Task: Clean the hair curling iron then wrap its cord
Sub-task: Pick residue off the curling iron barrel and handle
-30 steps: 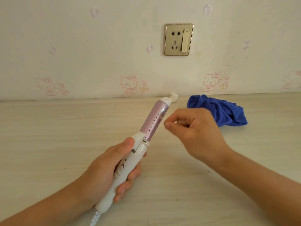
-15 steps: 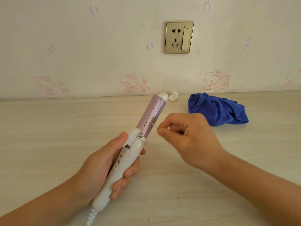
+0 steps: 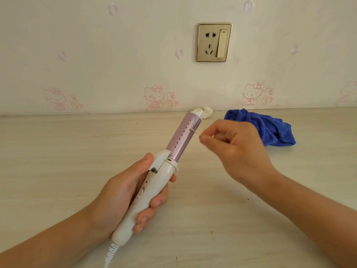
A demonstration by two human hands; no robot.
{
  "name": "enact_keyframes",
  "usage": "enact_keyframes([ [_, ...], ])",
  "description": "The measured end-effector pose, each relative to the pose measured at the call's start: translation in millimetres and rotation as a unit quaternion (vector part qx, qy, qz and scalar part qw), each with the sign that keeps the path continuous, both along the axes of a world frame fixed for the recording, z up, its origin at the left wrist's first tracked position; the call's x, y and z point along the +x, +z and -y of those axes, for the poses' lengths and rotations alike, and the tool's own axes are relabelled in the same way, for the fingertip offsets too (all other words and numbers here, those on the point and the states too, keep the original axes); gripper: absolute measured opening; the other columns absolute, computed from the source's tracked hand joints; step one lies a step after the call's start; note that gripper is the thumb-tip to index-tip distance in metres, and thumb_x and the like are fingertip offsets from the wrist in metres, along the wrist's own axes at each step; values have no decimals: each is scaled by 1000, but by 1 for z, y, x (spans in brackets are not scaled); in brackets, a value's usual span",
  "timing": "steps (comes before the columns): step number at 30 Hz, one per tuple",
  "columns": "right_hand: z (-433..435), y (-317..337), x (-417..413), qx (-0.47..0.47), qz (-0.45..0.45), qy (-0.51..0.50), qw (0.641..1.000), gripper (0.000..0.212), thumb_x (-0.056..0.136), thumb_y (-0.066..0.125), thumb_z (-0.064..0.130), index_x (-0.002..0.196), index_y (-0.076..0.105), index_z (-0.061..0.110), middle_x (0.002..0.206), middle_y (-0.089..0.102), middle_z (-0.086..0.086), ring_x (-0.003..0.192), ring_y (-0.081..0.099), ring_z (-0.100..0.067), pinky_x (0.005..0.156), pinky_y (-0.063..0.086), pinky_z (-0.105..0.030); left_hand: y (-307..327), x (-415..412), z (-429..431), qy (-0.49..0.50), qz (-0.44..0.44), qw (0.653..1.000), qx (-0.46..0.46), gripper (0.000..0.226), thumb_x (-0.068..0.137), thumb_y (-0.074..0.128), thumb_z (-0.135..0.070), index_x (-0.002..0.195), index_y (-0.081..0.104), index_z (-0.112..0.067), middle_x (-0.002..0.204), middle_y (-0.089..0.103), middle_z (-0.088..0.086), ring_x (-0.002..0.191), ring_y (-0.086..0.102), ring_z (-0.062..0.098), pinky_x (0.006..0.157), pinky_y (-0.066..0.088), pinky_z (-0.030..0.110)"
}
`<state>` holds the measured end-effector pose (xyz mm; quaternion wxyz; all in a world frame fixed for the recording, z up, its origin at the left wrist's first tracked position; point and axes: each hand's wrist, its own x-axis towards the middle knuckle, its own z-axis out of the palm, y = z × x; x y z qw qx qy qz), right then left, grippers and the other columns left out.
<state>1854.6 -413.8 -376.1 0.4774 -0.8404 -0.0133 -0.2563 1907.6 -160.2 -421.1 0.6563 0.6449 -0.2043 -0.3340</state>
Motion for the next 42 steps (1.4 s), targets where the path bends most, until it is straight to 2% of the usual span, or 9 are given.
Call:
enact_keyframes([
  [3,-10,-5,-5,-15,8,36,999,19,92,73,8,74,70,10,40,35,12,40,28,-6,47,27,-13,4,-2,1,-6,4,1000,-9,88,90,49,-80,122,58,2,76,59,7,45,57,6,42,48,20],
  [6,-29,-13,-15,-61,14,93,994,16,91,70,17,75,69,13,41,37,12,40,29,-8,47,26,-13,13,-5,5,-67,-80,991,-87,70,97,44,-65,114,62,0,70,50,13,37,47,13,38,46,22],
  [12,1,0,0,2,12,-2,1000,18,92,72,6,75,70,9,41,35,12,40,28,-6,47,28,-14,21,-11,12,-59,-90,991,-81,66,94,40,-60,106,66,-1,66,46,14,34,40,15,36,43,21],
  [18,-29,-15,-14,-64,30,82,994,15,90,71,14,76,70,10,42,36,4,42,28,-8,48,26,-15,18,-11,9,-60,-93,990,-89,65,94,40,-60,105,67,-2,66,46,14,34,41,15,36,42,21],
  [31,8,-11,4,-40,17,-18,999,16,94,70,8,78,71,10,40,41,13,41,37,-6,51,32,-12,19,-11,5,-27,-69,994,-86,66,95,39,-60,106,65,-1,64,44,14,32,40,14,35,42,20],
  [34,15,-10,4,-46,-8,-1,999,15,93,71,8,79,74,10,43,45,9,42,38,-5,50,34,-12,21,-17,1,-14,-32,998,-52,66,95,41,-62,107,65,-1,65,48,14,33,40,15,36,40,21],
  [37,16,-12,-1,-67,-28,26,997,11,93,73,16,83,79,18,53,55,-3,46,40,-5,51,34,-14,24,-27,-4,1,88,995,36,60,90,49,-68,100,63,-10,69,54,10,40,42,18,39,37,24],
  [40,29,-18,-17,-94,-51,43,993,8,93,75,24,89,81,27,66,68,7,55,56,-5,58,47,-22,29,-39,-13,-3,194,975,107,51,89,51,-75,95,61,-26,71,53,3,48,43,19,44,37,29],
  [42,43,-21,-33,-122,-75,38,989,6,91,76,27,90,81,29,77,72,13,70,65,-10,70,55,-36,33,-45,-19,-10,243,959,149,43,89,50,-78,99,60,-37,69,50,4,48,45,16,45,38,29],
])
